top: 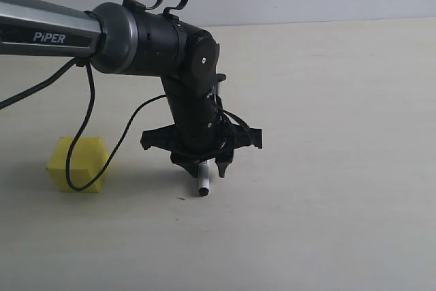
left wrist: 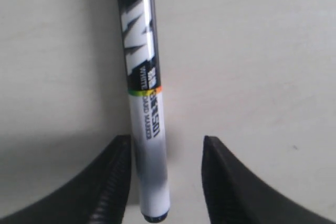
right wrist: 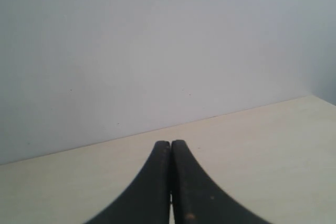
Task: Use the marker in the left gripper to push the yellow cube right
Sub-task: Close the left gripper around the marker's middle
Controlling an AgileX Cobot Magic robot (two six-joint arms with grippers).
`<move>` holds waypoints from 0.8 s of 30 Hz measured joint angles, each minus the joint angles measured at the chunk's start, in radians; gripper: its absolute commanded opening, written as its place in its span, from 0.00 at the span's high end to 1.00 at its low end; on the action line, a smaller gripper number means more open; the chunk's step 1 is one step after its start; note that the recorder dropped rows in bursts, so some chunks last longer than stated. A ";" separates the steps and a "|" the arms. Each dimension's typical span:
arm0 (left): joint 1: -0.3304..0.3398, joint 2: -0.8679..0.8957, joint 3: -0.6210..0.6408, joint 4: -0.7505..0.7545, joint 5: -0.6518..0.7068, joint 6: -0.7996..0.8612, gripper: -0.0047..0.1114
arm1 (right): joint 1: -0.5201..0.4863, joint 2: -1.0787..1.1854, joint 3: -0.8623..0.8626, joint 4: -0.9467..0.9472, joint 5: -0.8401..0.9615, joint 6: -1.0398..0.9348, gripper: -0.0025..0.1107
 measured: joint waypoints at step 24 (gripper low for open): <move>0.000 0.014 0.000 0.000 0.006 0.000 0.57 | 0.000 0.000 0.000 0.000 0.000 0.002 0.98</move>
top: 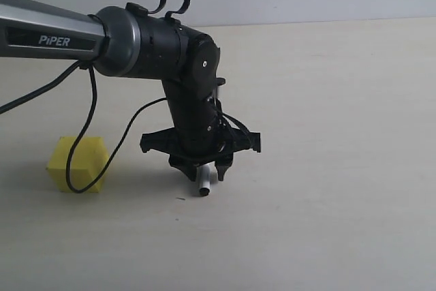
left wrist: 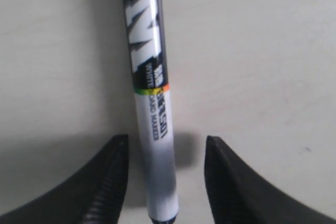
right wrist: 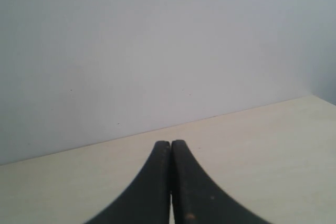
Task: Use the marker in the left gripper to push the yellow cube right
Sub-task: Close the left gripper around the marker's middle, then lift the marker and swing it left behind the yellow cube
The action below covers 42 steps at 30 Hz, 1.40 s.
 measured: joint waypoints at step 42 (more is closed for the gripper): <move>0.259 -0.682 0.275 0.198 0.182 0.982 0.96 | 0.000 0.000 0.000 0.000 0.000 0.000 0.98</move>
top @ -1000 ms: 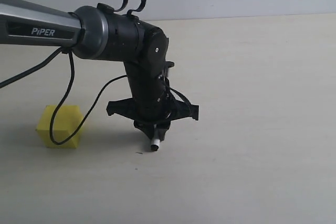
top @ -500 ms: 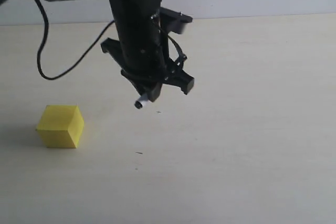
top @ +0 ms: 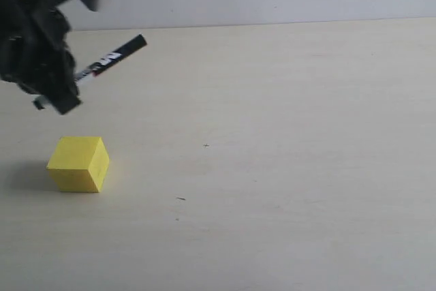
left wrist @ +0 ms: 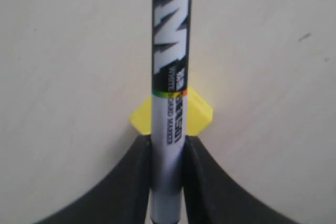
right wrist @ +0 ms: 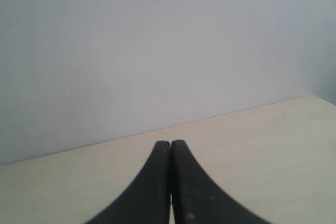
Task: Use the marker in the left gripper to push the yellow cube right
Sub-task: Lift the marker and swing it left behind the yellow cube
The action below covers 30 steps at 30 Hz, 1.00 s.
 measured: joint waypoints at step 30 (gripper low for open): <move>0.405 -0.071 0.272 0.021 -0.132 0.792 0.96 | 0.000 0.000 0.000 0.000 0.000 0.000 0.98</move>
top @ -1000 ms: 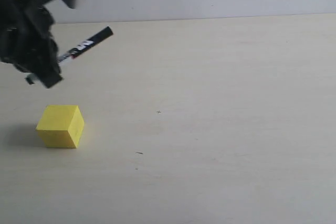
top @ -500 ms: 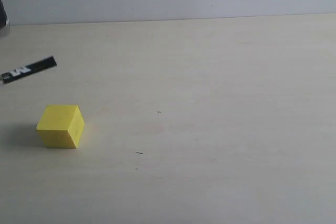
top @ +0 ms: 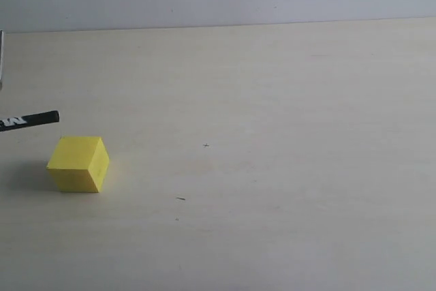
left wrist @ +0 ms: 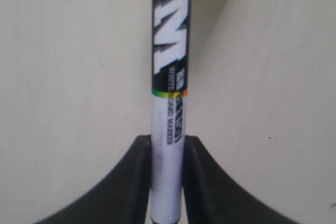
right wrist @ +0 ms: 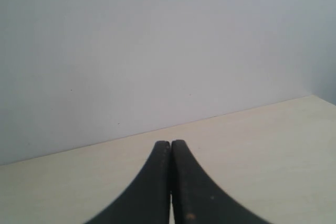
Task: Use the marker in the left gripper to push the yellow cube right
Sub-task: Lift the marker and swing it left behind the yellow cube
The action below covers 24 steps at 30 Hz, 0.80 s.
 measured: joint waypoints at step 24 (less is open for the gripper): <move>0.159 0.144 0.061 0.040 -0.105 0.179 0.96 | 0.000 0.000 0.000 0.000 0.000 0.000 0.98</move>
